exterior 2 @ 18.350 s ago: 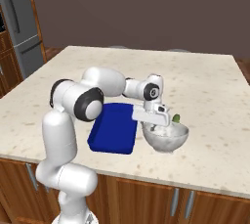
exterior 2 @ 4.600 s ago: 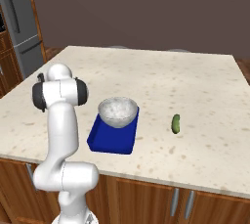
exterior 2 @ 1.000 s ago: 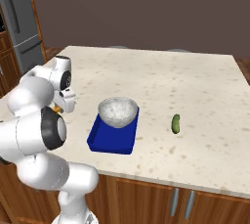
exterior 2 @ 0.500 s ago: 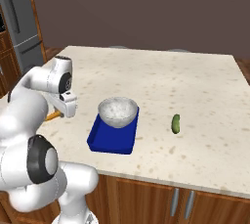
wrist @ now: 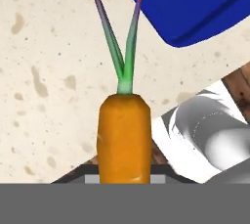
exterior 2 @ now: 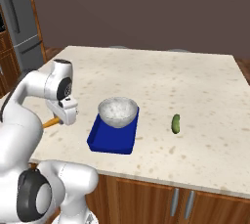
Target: Place the two vegetables and bowl onto the tray for setting up a vegetable dip station.
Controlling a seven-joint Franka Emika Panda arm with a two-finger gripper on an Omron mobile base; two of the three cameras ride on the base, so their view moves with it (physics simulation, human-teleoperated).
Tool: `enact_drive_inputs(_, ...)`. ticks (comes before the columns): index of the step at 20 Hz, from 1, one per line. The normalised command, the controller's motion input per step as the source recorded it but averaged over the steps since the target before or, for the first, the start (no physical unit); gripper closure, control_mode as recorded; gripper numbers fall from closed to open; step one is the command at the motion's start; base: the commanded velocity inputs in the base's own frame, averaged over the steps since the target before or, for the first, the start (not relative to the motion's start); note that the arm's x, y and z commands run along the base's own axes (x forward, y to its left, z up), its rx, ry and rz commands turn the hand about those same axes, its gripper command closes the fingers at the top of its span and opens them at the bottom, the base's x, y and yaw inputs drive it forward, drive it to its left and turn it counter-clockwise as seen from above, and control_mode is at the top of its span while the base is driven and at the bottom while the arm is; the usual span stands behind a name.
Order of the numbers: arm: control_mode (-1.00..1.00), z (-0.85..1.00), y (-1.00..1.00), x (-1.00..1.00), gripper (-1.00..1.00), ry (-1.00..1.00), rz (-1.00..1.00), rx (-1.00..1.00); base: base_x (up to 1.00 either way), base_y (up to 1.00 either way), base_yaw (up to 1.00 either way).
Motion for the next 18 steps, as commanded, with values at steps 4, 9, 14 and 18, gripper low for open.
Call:
enact_drive_inputs(4, -1.00, 0.07, -0.23, -0.37, 1.00, 0.00, -0.16, 0.00, 0.00, 0.00, 0.00)
enact_drive_inputs(9, -1.00, 0.05, -0.22, -0.30, 1.00, 0.00, -0.19, 0.00, 0.00, 0.00, 0.00)
enact_drive_inputs(14, -1.00, 0.04, -0.22, -0.26, 1.00, 0.00, -0.17, 0.00, 0.00, 0.00, 0.00)
enact_drive_inputs(18, -1.00, 0.03, -0.26, -0.15, 1.00, 0.00, -0.12, -0.05, 0.00, 0.00, 0.00)
